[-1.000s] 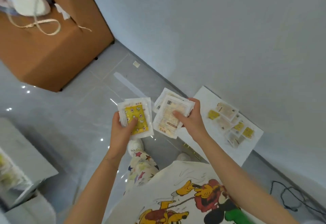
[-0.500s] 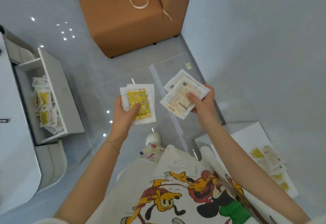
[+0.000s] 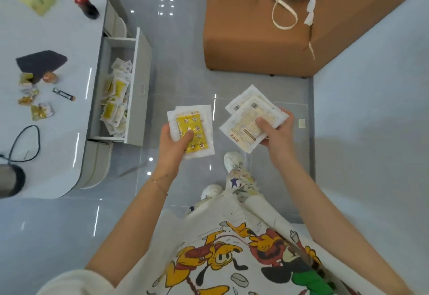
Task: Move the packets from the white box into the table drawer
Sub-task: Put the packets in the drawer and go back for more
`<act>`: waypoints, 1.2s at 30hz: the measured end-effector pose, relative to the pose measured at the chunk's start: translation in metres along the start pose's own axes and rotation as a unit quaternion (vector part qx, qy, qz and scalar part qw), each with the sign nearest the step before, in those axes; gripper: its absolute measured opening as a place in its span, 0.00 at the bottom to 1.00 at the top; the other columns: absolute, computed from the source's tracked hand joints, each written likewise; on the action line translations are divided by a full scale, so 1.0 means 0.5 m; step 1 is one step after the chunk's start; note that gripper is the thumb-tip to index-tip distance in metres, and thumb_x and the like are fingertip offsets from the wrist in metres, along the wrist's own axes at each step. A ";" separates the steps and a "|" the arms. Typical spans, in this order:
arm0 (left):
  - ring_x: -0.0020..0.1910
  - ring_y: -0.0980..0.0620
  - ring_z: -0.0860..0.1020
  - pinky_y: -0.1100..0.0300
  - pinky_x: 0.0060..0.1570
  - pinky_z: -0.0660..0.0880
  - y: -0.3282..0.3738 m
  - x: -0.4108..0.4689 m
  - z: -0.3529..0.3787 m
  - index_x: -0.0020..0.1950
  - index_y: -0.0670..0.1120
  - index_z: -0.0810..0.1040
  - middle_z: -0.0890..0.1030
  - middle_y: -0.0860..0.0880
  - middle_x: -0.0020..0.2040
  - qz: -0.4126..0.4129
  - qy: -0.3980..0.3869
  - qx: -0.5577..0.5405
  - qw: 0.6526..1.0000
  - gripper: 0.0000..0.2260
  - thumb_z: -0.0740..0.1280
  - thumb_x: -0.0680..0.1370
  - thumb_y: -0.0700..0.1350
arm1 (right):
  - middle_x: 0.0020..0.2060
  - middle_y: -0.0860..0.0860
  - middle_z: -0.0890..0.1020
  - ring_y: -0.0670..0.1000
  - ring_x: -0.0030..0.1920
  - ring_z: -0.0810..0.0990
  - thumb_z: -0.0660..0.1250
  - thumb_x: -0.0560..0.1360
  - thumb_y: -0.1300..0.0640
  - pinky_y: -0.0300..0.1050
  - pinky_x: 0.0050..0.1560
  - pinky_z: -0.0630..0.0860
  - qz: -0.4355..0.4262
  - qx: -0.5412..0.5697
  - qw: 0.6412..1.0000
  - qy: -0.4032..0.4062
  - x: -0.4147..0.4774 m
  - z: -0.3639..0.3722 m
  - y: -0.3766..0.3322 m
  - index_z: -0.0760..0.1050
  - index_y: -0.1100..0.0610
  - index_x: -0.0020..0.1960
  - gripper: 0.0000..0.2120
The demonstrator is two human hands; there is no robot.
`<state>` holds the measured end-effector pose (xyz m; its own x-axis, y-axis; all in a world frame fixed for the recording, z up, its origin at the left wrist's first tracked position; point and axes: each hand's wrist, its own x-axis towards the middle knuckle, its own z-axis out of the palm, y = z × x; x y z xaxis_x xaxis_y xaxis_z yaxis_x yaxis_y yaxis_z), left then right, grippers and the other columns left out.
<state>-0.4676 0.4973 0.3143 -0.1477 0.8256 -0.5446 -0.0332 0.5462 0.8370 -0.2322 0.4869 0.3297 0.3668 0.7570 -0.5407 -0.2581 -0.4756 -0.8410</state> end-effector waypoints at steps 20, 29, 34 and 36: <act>0.51 0.52 0.82 0.57 0.48 0.79 0.106 0.133 -0.153 0.60 0.51 0.71 0.81 0.51 0.54 0.015 0.303 -0.184 0.935 0.16 0.71 0.76 0.40 | 0.57 0.50 0.78 0.51 0.56 0.80 0.70 0.75 0.60 0.48 0.45 0.82 -0.011 -0.208 0.933 -0.293 0.255 0.404 -0.158 0.64 0.52 0.61 0.20; 0.51 0.50 0.82 0.55 0.49 0.79 0.113 0.283 -0.332 0.60 0.49 0.73 0.81 0.49 0.54 0.006 0.359 -0.243 0.901 0.15 0.71 0.76 0.40 | 0.57 0.50 0.78 0.50 0.55 0.80 0.69 0.75 0.60 0.45 0.42 0.82 -0.019 -0.278 0.894 -0.352 0.332 0.716 -0.155 0.64 0.54 0.63 0.20; 0.51 0.51 0.82 0.52 0.52 0.79 0.142 0.388 -0.418 0.61 0.50 0.72 0.81 0.51 0.54 -0.023 0.370 -0.273 0.888 0.17 0.71 0.75 0.40 | 0.58 0.51 0.78 0.51 0.56 0.80 0.69 0.76 0.60 0.47 0.45 0.81 -0.008 -0.314 0.875 -0.368 0.375 0.864 -0.161 0.64 0.53 0.62 0.20; 0.52 0.50 0.82 0.52 0.53 0.79 0.157 0.426 -0.444 0.64 0.50 0.71 0.81 0.50 0.55 -0.032 0.372 -0.278 0.885 0.19 0.71 0.75 0.40 | 0.58 0.51 0.79 0.51 0.56 0.80 0.69 0.76 0.59 0.48 0.45 0.81 0.007 -0.317 0.877 -0.362 0.396 0.921 -0.166 0.65 0.53 0.62 0.19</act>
<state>-0.7213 0.6843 0.2758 -0.7315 0.3599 -0.5792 -0.5159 0.2633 0.8152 -0.5498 0.8825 0.3020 -0.3548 0.7259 -0.5892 0.3741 -0.4674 -0.8010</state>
